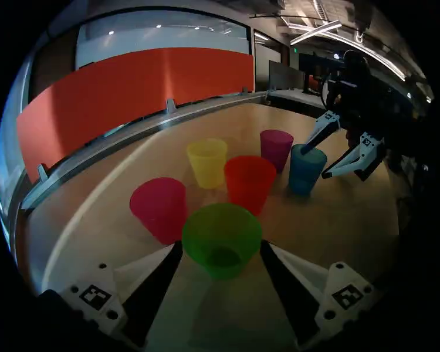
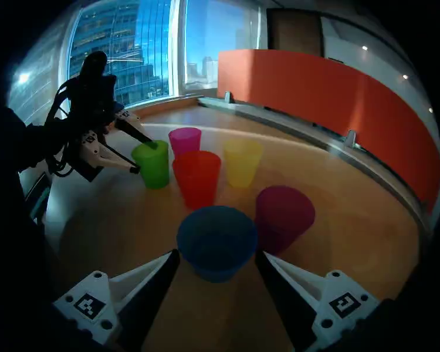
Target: Pour water
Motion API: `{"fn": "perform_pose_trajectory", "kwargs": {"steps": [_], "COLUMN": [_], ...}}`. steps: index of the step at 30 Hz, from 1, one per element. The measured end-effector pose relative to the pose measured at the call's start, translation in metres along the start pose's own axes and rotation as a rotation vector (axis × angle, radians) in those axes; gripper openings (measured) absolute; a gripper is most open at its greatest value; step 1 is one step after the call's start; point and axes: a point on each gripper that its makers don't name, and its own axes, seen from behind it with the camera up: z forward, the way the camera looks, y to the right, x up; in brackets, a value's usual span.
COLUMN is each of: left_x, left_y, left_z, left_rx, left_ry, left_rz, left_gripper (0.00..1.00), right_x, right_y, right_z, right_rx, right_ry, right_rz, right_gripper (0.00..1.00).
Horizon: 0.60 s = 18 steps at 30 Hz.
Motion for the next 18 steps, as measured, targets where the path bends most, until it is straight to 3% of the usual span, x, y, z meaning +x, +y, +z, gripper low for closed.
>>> {"fn": "perform_pose_trajectory", "kwargs": {"steps": [14,16,18], "left_x": [0.003,0.003,0.003], "left_y": [-0.002,-0.002,-0.002], "left_z": [0.017,0.018,0.018], "left_rx": [-0.002,-0.004,-0.008], "left_ry": [-0.008,-0.007,-0.006], "left_rz": [-0.003,-0.01,-0.02], "left_gripper": [0.98,0.97,0.87], "right_x": [0.001,0.001,0.001], "right_y": [0.002,0.002,0.002], "right_z": [0.005,0.005,0.006], "right_rx": [0.002,0.002,0.002], "right_ry": [-0.006,-0.007,-0.008], "right_rz": [-0.001,-0.003,-0.005], "right_gripper": [1.0,1.0,0.99]}}
